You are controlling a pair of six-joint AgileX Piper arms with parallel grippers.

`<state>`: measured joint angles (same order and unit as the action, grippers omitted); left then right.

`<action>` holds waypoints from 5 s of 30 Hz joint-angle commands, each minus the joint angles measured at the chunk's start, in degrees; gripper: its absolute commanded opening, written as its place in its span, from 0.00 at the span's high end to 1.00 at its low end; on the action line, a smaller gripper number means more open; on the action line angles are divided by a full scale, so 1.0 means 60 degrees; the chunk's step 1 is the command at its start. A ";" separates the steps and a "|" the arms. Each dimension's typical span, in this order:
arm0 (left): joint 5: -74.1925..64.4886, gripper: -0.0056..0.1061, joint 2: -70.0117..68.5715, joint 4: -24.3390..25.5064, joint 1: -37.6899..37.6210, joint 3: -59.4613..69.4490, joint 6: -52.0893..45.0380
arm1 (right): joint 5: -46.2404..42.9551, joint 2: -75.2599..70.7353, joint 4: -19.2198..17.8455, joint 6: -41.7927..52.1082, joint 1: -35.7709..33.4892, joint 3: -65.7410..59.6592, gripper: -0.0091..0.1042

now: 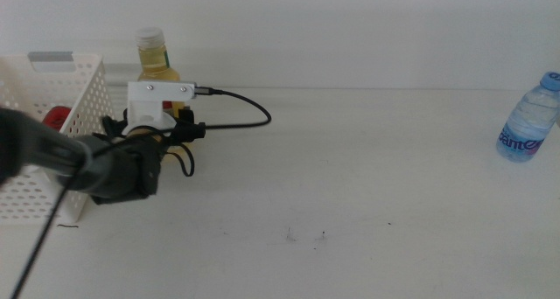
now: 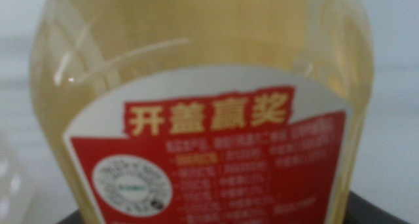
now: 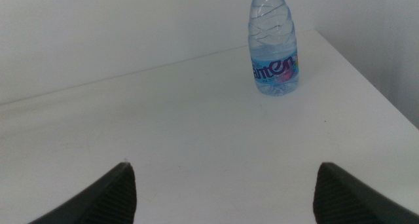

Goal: Use arms to grab the bottles and put them into the dustbin to the left of the table.

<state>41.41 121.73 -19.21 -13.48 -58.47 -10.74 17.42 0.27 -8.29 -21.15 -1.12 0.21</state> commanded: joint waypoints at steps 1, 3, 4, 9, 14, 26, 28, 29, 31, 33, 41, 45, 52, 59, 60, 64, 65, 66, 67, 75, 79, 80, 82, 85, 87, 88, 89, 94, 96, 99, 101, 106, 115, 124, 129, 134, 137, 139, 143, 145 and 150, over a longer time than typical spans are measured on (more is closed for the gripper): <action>-0.0597 0.97 -0.1280 -0.0194 -0.0142 0.0324 0.0038 | -0.0127 -0.0044 -0.0091 0.0025 0.0091 -0.0035 0.12; -0.2682 0.97 -0.2574 -0.0194 -0.0181 0.0490 -0.0224 | -0.0127 -0.0044 -0.0091 0.0025 0.0091 -0.0035 0.12; -0.4072 0.97 -0.3220 -0.0074 -0.0181 0.0464 -0.0244 | -0.0127 -0.0044 -0.0091 0.0025 0.0091 -0.0035 0.12; -0.8819 0.97 -0.5251 0.0599 -0.0001 -0.0216 -0.0204 | -0.0127 -0.0044 -0.0091 0.0025 0.0091 -0.0035 0.12; -1.3159 0.97 -0.5793 0.0547 0.0869 -0.1876 -0.0244 | -0.0127 -0.0044 -0.0091 0.0025 0.0091 -0.0035 0.12; -1.8390 0.97 -0.3877 0.1915 0.3849 -0.6801 -0.1216 | -0.0127 -0.0044 -0.0091 0.0025 0.0091 -0.0035 0.12; -1.8563 0.97 -0.3392 0.1941 0.4196 -0.7153 -0.1308 | -0.0127 -0.0044 -0.0091 0.0025 0.0091 -0.0035 0.12; -1.8563 0.97 -0.3137 0.1941 0.4354 -0.7256 -0.1470 | -0.0127 -0.0044 -0.0091 0.0025 0.0091 -0.0035 0.12; -1.8563 0.97 -0.2754 0.1955 0.4529 -0.7284 -0.1862 | -0.0127 -0.0044 -0.0091 0.0025 0.0091 -0.0035 0.12; -1.8563 0.97 -0.2396 0.1955 0.4672 -0.7284 -0.2121 | -0.0127 -0.0044 -0.0091 0.0025 0.0091 -0.0035 0.12; -1.8444 0.96 -0.1386 0.2321 0.4721 -0.7284 -0.2319 | -0.0127 -0.0044 -0.0091 0.0025 0.0091 -0.0035 0.12; -1.8461 0.89 -0.0921 0.2366 0.4721 -0.7284 -0.2456 | -0.0127 -0.0044 -0.0091 0.0025 0.0091 -0.0035 0.12; -1.8142 0.43 -0.0736 0.2444 0.4721 -0.7284 -0.2474 | -0.0127 -0.0044 -0.0091 0.0025 0.0091 -0.0035 0.12; -1.8563 0.11 -0.1116 0.1920 0.4703 -0.7611 -0.2457 | -0.0127 -0.0044 -0.0091 0.0025 0.0091 -0.0035 0.12; -1.8563 0.11 -0.1282 0.1777 0.4662 -0.7587 -0.2457 | -0.0127 -0.0044 -0.0091 0.0025 0.0091 -0.0035 0.12; -1.8563 0.11 -0.2228 0.1092 0.4496 -0.7568 -0.2431 | -0.0127 -0.0044 -0.0091 0.0025 0.0091 -0.0035 0.12; -1.8563 0.11 -0.2573 0.0667 0.4426 -0.7500 -0.2548 | -0.0127 -0.0044 -0.0091 0.0025 0.0091 -0.0035 0.12; -1.8563 0.11 -0.2968 0.0172 0.4351 -0.7368 -0.2781 | -0.0127 -0.0044 -0.0091 0.0025 0.0091 -0.0035 0.12; -1.8563 0.11 -0.3323 -0.0291 0.4283 -0.7137 -0.3149 | -0.0127 -0.0044 -0.0091 0.0025 0.0091 -0.0035 0.12; -1.6657 0.11 -0.7696 -0.3424 0.2953 -0.3255 -0.4703 | -0.0127 -0.0044 -0.0091 0.0025 0.0091 -0.0035 0.12; -1.5255 0.11 -0.9581 -0.3724 0.1985 -0.1297 -0.4703 | -0.0127 -0.0044 -0.0091 0.0025 0.0091 -0.0035 0.12; -1.4922 0.11 -1.0016 -0.3769 0.1752 -0.0907 -0.4703 | -0.0127 -0.0044 -0.0091 0.0025 0.0091 -0.0035 0.12; -1.4432 0.11 -1.0793 -0.3813 0.1415 -0.0329 -0.4703 | -0.0127 -0.0044 -0.0091 0.0025 0.0091 -0.0035 0.12; -1.4390 0.11 -1.1652 -0.3805 0.1189 -0.0002 -0.4623 | -0.0127 -0.0044 -0.0091 0.0025 0.0091 -0.0035 0.12; -1.4565 0.11 -1.2107 -0.3805 0.1189 0.0019 -0.4623 | -0.0127 -0.0044 -0.0091 0.0025 0.0091 -0.0035 0.12; -1.4656 0.11 -1.2265 -0.3805 0.1189 0.0019 -0.4623 | -0.0127 -0.0044 -0.0091 0.0025 0.0091 -0.0035 0.12; -1.4792 0.11 -1.2469 -0.3735 0.1163 0.0019 -0.4623 | -0.0127 -0.0044 -0.0091 0.0025 0.0091 -0.0035 0.12; -1.4919 0.11 -1.3315 -0.1374 0.0016 0.0119 -0.2381 | -0.0127 -0.0044 -0.0091 0.0025 0.0091 -0.0035 0.12; -1.4940 0.11 -1.3423 -0.1091 -0.0375 0.0119 -0.1743 | -0.0127 -0.0044 -0.0091 0.0025 0.0091 -0.0035 0.12; -1.4940 0.11 -1.3423 -0.1091 -0.0565 0.0119 -0.1700 | -0.0127 -0.0044 -0.0091 0.0025 0.0091 -0.0035 0.12; -1.4940 0.11 -1.3423 -0.1174 -0.0561 0.0119 -0.1700 | -0.0127 -0.0044 -0.0091 0.0025 0.0091 -0.0035 0.12; -1.4922 0.11 -1.3401 -0.1360 -0.0540 0.0119 -0.1700 | -0.0127 -0.0044 -0.0091 0.0025 0.0091 -0.0035 0.12; -1.4521 0.11 -1.3401 -0.1360 -0.0517 0.0119 -0.1723 | -0.0127 -0.0044 -0.0091 0.0025 0.0091 -0.0035 0.12; -1.4439 0.11 -1.3401 -0.1360 -0.0517 0.0119 -0.1723 | -0.1956 -0.0044 -0.1924 0.1004 0.0091 -0.0035 0.12; -1.4439 0.11 -1.3401 -0.1360 -0.0517 0.0119 -0.1723 | -0.3792 0.1534 -0.2216 0.0893 0.0091 -0.0035 0.12; -1.4438 0.11 -1.3420 -0.1234 -0.0517 0.0119 -0.1723 | -0.5254 0.4713 -0.1957 0.1777 0.0091 -0.0035 0.12; -1.4438 0.11 -1.3401 -0.1234 -0.0517 0.0119 -0.1723 | -0.7446 0.6435 -0.1465 0.1777 0.0091 -0.0035 0.12; -1.4420 0.11 -1.3402 -0.1234 -0.0517 0.0119 -0.1723 | -0.9396 0.7617 -0.1359 0.1777 0.0091 -0.0035 0.12; -1.4420 0.11 -1.3402 -0.1234 -0.0517 0.0119 -0.1723 | -1.2660 0.9528 -0.1342 0.1606 0.0091 -0.0035 0.12; -1.4420 0.11 -1.3402 -0.1234 -0.0517 0.0119 -0.1723 | -1.3943 1.0301 -0.1342 0.1451 0.0091 -0.0035 0.12; -1.4420 0.11 -1.3402 -0.1234 -0.0517 0.0119 -0.1723 | -1.4564 1.1367 -0.1265 0.1424 0.0091 -0.0035 0.12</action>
<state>-45.91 41.42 -26.62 -16.50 -57.73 -21.64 -67.97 67.17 -16.56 -12.55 -0.98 0.13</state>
